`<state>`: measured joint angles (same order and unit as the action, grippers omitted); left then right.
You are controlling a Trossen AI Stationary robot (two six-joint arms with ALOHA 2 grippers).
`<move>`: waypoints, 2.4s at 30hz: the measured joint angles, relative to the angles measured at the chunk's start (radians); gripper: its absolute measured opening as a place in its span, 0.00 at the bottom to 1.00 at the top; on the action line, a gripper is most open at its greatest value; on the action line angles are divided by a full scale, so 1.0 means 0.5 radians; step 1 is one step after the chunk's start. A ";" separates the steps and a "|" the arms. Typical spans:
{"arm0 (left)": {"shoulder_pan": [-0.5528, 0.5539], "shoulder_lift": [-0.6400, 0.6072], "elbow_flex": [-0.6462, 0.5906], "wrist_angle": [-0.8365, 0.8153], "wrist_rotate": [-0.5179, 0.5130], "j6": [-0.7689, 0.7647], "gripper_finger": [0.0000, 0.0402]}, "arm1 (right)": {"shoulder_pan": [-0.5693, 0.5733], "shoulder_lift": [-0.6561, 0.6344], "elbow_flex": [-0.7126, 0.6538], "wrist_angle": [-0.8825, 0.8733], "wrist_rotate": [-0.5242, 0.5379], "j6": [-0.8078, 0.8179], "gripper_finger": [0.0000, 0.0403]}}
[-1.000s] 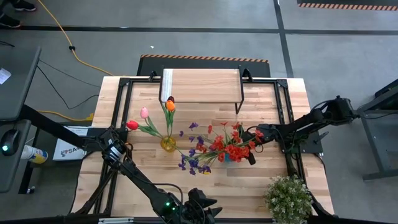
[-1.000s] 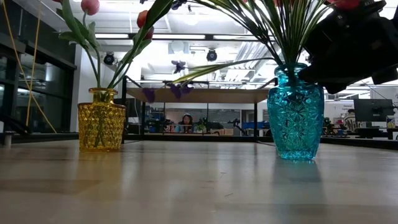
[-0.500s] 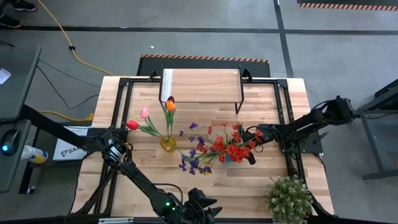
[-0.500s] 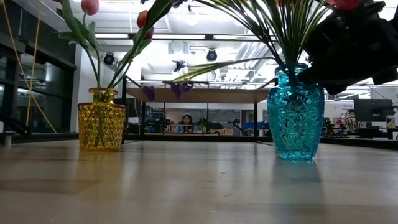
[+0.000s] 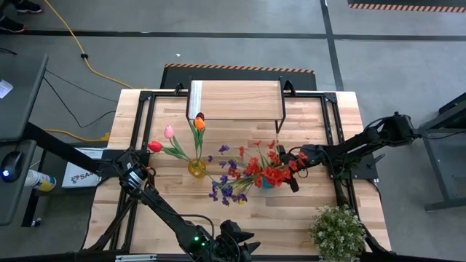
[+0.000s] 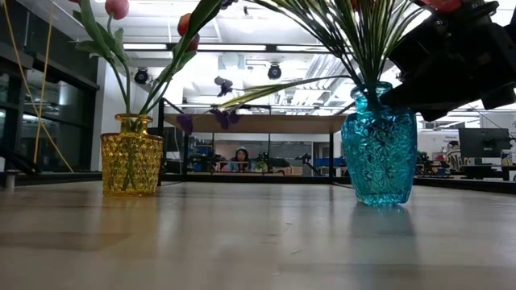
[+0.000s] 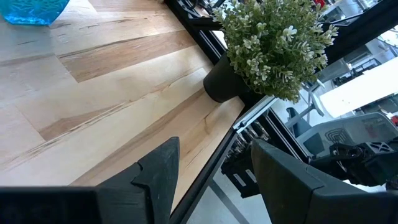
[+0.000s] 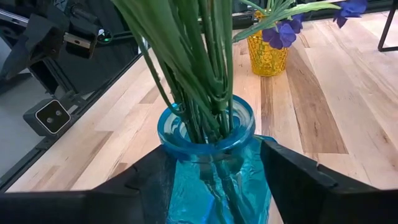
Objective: Pick and place flowers into a vace then onto a shelf
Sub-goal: Put the blue vase with flowers on the shelf
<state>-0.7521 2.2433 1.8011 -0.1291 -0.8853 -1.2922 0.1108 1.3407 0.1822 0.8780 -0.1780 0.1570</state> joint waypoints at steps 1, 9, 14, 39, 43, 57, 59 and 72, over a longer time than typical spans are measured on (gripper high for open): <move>0.000 0.000 0.000 0.000 -0.001 0.000 0.58 | 0.000 0.000 0.000 -0.001 -0.001 0.001 0.54; 0.000 0.000 0.000 0.000 0.000 0.000 0.58 | 0.000 0.000 0.001 -0.012 -0.003 0.002 0.52; 0.001 0.000 0.000 0.000 0.000 0.000 0.58 | 0.002 0.000 0.002 -0.019 -0.002 0.006 0.52; 0.000 0.000 0.000 0.000 0.001 -0.004 0.58 | 0.002 0.002 0.000 0.026 0.025 0.007 0.41; 0.000 0.000 0.000 0.000 0.001 -0.003 0.58 | 0.002 0.003 -0.001 0.047 0.036 0.007 0.40; -0.001 0.000 0.000 -0.003 0.004 -0.043 0.58 | 0.000 0.008 -0.005 0.117 0.095 0.043 0.40; -0.001 0.000 0.000 -0.003 0.011 -0.043 0.58 | 0.000 0.008 -0.005 0.126 0.098 0.043 0.40; -0.001 0.000 0.000 -0.036 0.144 -0.142 0.58 | 0.000 0.004 -0.004 0.263 0.112 0.051 0.39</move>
<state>-0.7525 2.2433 1.8011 -0.1472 -0.8131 -1.3632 0.1108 1.3426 0.1802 1.0097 -0.1219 0.1825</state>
